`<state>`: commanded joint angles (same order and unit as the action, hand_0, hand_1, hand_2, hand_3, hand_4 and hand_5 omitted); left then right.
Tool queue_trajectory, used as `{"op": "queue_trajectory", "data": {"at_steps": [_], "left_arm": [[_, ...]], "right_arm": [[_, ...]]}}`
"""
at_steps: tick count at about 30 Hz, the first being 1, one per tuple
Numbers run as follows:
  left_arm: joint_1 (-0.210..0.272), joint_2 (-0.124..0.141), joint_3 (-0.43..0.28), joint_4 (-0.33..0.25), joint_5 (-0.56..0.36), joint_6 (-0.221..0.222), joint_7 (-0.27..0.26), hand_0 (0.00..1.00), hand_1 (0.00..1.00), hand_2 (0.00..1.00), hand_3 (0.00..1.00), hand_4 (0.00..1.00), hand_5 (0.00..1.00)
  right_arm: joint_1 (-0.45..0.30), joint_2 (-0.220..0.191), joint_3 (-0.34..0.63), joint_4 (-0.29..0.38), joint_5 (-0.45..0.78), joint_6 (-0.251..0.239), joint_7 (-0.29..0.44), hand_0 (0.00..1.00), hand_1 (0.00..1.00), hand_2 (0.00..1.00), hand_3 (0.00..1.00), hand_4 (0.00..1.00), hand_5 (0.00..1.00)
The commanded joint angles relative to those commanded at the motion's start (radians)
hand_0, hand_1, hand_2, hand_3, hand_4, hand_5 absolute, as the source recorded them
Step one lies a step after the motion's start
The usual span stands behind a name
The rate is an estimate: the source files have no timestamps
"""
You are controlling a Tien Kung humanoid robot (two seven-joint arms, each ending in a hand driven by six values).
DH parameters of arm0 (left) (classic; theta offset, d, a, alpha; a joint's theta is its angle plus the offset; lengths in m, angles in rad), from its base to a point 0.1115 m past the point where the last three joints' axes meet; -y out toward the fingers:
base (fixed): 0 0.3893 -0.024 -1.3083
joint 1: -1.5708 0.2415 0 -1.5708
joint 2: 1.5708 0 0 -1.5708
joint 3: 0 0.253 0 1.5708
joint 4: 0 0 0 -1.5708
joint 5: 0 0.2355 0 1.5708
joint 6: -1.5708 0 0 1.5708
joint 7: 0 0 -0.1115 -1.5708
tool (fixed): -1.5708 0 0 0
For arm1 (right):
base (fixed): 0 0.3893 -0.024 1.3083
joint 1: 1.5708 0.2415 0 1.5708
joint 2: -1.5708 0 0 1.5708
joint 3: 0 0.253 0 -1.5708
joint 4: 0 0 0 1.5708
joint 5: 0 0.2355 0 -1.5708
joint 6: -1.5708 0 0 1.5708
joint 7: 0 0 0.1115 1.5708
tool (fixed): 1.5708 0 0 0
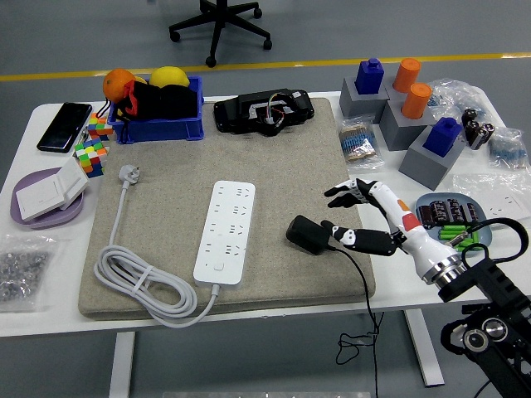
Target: Press the white button,pick up the black plug,place it near the board,insert it into the board
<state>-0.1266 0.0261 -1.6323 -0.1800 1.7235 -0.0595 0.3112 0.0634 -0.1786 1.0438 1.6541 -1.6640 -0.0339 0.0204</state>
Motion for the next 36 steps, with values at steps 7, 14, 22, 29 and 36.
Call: {"op": "queue_trajectory", "data": {"at_steps": [7,14,22,29,36], "left_arm": [[0.002,0.002,-0.001,0.000,-0.001,0.001,0.000,0.650,0.640,0.635,0.678,0.529,0.096],[0.002,0.005,-0.001,0.000,-0.002,0.002,0.000,0.650,0.640,0.635,0.677,0.529,0.096],[0.001,0.007,-0.001,0.000,0.000,0.001,0.001,0.650,0.640,0.635,0.677,0.528,0.097],[0.002,0.008,-0.001,0.000,0.000,0.001,0.002,0.650,0.640,0.634,0.677,0.526,0.098],[0.002,0.008,-0.002,0.000,0.003,0.000,0.003,0.650,0.640,0.634,0.676,0.526,0.098]], "right_arm": [[0.076,-0.012,-0.141,-0.014,-0.027,-0.010,-0.014,0.515,0.520,0.524,0.640,0.806,0.229],[0.169,0.001,-0.245,-0.025,-0.060,-0.019,-0.050,0.492,0.496,0.504,0.643,0.805,0.230],[0.244,0.017,-0.337,-0.031,-0.105,0.014,-0.187,0.205,0.187,0.329,0.678,0.796,0.239],[0.266,0.025,-0.375,-0.028,-0.150,0.023,-0.253,0.070,0.070,0.210,0.690,0.803,0.240],[0.273,0.027,-0.412,-0.033,-0.167,0.019,-0.264,0.002,0.005,0.173,0.695,0.816,0.247]]}}
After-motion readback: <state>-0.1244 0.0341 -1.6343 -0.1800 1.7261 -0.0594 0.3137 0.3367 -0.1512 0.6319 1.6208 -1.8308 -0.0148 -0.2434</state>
